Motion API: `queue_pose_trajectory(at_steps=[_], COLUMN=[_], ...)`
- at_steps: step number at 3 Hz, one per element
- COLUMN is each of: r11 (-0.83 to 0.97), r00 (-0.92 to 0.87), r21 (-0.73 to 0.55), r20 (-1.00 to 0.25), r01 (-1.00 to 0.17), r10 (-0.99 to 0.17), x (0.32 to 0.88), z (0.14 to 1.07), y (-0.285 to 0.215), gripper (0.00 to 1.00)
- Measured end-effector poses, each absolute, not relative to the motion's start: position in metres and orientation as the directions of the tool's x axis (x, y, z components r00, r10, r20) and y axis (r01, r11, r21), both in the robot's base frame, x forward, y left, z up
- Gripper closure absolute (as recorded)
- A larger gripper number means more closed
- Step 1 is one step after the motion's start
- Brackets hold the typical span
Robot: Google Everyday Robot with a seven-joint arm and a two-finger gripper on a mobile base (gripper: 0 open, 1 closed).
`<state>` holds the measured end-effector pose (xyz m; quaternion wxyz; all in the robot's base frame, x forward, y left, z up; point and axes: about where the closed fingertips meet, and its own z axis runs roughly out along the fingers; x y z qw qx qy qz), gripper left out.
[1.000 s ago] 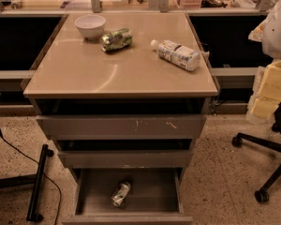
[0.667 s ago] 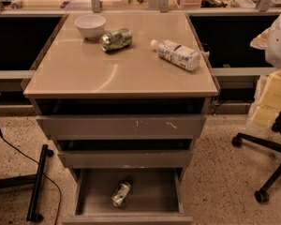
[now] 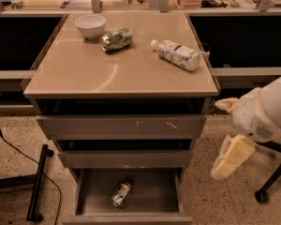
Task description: Pick 7up can from bottom drawer and place on counter
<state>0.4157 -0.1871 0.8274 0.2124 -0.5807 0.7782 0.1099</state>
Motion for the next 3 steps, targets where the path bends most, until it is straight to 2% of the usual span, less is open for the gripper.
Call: queue_pose_trajectory(at_steps=[1,2,3], r11=[0.285,0.287,0.315], r00=[-0.260,-0.298,-0.328], r21=[0.049,0.119,0.129], r20=[-0.580,-0.609,-0.594], r01=[-0.957,-0.950,-0.940], r10=[-0.772,-0.735,-0.734], x=[0.410,0.406,0.407], z=[0.740,0.672,0.625], y=[-0.142,-0.107,-0.084], gripper=[0.00,0.00,0.00])
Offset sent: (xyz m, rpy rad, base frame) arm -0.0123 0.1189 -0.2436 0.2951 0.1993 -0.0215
